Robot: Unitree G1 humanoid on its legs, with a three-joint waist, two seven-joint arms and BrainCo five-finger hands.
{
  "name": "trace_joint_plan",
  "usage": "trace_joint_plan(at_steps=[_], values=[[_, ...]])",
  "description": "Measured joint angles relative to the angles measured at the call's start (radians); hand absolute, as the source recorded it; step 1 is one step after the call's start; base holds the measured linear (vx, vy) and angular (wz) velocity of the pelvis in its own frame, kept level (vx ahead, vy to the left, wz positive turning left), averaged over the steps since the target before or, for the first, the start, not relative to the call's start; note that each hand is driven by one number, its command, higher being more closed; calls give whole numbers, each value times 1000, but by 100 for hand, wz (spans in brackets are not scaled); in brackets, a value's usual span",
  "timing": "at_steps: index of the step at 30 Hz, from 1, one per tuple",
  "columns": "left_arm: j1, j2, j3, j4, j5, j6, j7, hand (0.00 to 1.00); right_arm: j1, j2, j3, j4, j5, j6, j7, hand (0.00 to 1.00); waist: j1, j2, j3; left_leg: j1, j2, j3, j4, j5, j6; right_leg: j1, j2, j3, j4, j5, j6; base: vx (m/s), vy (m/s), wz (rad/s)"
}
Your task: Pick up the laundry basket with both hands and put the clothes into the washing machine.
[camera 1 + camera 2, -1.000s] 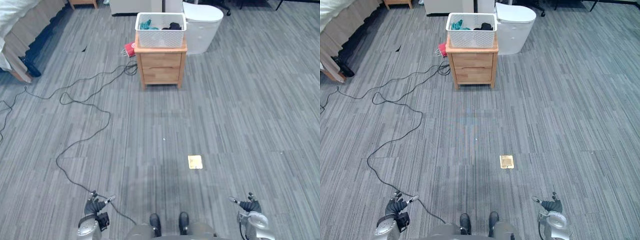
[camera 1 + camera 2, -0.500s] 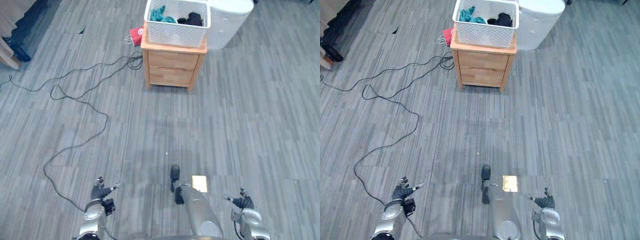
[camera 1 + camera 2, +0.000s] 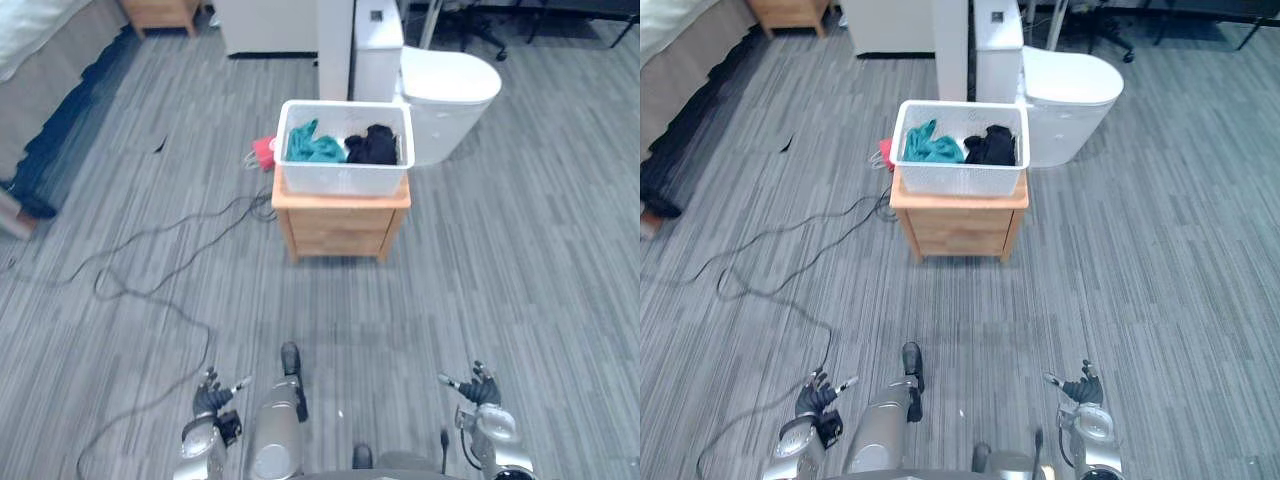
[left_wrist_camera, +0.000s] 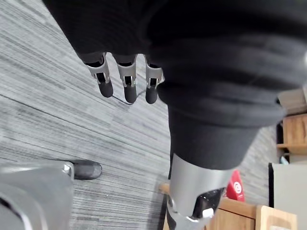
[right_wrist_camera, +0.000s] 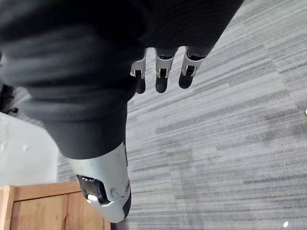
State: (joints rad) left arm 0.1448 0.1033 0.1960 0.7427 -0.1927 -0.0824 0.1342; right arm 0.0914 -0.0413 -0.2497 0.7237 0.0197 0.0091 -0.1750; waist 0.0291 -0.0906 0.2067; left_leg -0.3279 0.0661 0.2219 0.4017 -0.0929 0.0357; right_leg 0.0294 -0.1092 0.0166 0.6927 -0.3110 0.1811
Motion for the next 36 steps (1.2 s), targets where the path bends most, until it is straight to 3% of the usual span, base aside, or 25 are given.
trace_joint_plan(at_steps=[1,2,3,4,6,9,10,11,12,13,14,15,16,17,19,20,23,24,25,28,31,36], values=[[-1,4,-4,0,0,0,1,0,2,4,12,1,-1,0,0,0,-10,-3,0,24,-7,3,4,-23,9,-37,-15,-6,108,45,32,781,306,1],[-9,7,-13,5,0,6,2,0,4,5,28,1,-3,0,1,0,-20,1,3,91,-14,5,5,-68,20,-102,-37,-26,271,37,9,606,186,-4],[-11,8,-17,4,0,7,3,0,3,5,44,-2,-5,-1,1,0,-19,10,7,177,-11,14,-20,-99,22,-148,-37,-47,347,16,-31,596,166,-11],[-10,10,-17,5,0,7,3,0,0,5,54,-3,-8,-1,2,0,-19,15,8,218,-8,19,-39,-110,19,-170,-35,-55,355,8,-46,540,119,-20],[-16,24,-16,5,0,7,2,0,-17,5,73,-3,-16,-3,3,0,-22,27,12,319,-4,28,-100,-119,14,-250,-33,-114,305,-8,-73,439,42,-2],[-45,42,-15,27,0,7,3,0,-47,-12,77,0,-21,-3,2,0,-47,30,15,408,15,27,-163,-122,8,-330,-23,-212,-66,13,-107,451,-39,26],[-49,51,-14,36,0,7,3,0,-55,-18,77,1,-21,-3,2,0,-53,28,13,435,16,28,-178,-132,-26,-326,2,-202,-282,120,-120,453,-82,32],[-46,60,-14,44,4,7,2,0,-42,-21,78,8,-23,-2,2,0,-56,11,7,461,2,15,-179,-158,-69,-321,7,-172,-424,307,-149,462,-101,38],[-48,58,-13,59,6,7,2,0,-35,-29,78,12,-25,-1,3,0,-59,1,3,476,-1,1,-176,-170,-87,-317,9,-152,-412,367,-190,554,-182,20],[-46,33,-8,74,10,9,0,0,-35,-50,79,24,-30,0,3,0,-51,51,-6,493,41,-16,-161,-170,-113,-310,32,-162,-365,320,-195,464,-193,7],[-43,25,-2,73,11,9,1,0,-32,-52,79,17,-30,1,3,0,-49,59,-9,487,44,-22,-124,-169,-116,-308,37,-166,-357,292,-195,535,-241,3],[-46,8,13,71,12,9,2,0,-19,-51,80,-11,-30,0,3,0,-57,77,1,439,76,-35,13,-164,-124,-279,45,-183,-353,260,-202,344,-177,19],[-47,-1,18,70,12,9,1,0,-12,-50,82,-26,-30,1,3,0,-60,86,6,402,97,-43,110,-152,-143,-255,53,-190,-359,249,-207,395,-202,25],[-41,-22,29,57,11,9,0,0,2,-45,83,-57,-30,3,2,0,-57,96,9,320,145,-65,310,-135,-174,-199,71,-202,-385,233,-221,359,-169,8],[-26,-43,30,27,9,9,-1,0,25,-35,84,-114,-29,1,1,0,-40,87,9,251,175,-70,445,-141,-166,-130,81,-205,-416,214,-232,327,-121,-8],[-21,-52,30,6,6,9,-1,0,25,-30,83,-151,-28,0,1,0,-34,81,7,214,175,-68,429,-150,-151,-101,81,-201,-437,208,-231,314,-57,-13],[-10,-59,31,-58,2,9,0,0,26,-28,80,-240,-28,-1,-1,0,-14,77,1,185,142,-74,164,-163,-144,-84,80,-180,-468,209,-225,239,29,-23],[-5,-69,30,-93,-11,9,2,0,37,-35,67,-301,-28,-1,-4,0,-16,105,-14,205,127,-87,-79,-55,-130,-83,96,-182,-477,207,-209,222,129,-13],[-3,-69,34,-109,-12,8,2,0,42,-30,63,-320,-29,-2,-5,0,-15,105,-16,213,124,-89,-111,-40,-127,-83,97,-179,-481,201,-196,268,146,-6],[29,-71,39,-252,-33,5,15,0,83,-5,69,-461,-30,-4,-6,0,-15,74,-26,265,69,-78,-199,-16,-114,-59,47,-174,-504,194,-160,169,122,11],[36,-64,43,-333,-42,-5,21,0,85,-8,84,-503,-38,-5,-16,0,-12,72,-37,292,38,-67,-255,-6,-100,-50,23,-170,-527,194,-146,102,91,1],[27,-60,26,-341,-37,-3,26,0,30,-11,112,-461,-63,-3,-18,0,-14,79,-42,307,19,-54,-300,1,-93,-46,24,-155,-564,204,-132,89,35,-8]])
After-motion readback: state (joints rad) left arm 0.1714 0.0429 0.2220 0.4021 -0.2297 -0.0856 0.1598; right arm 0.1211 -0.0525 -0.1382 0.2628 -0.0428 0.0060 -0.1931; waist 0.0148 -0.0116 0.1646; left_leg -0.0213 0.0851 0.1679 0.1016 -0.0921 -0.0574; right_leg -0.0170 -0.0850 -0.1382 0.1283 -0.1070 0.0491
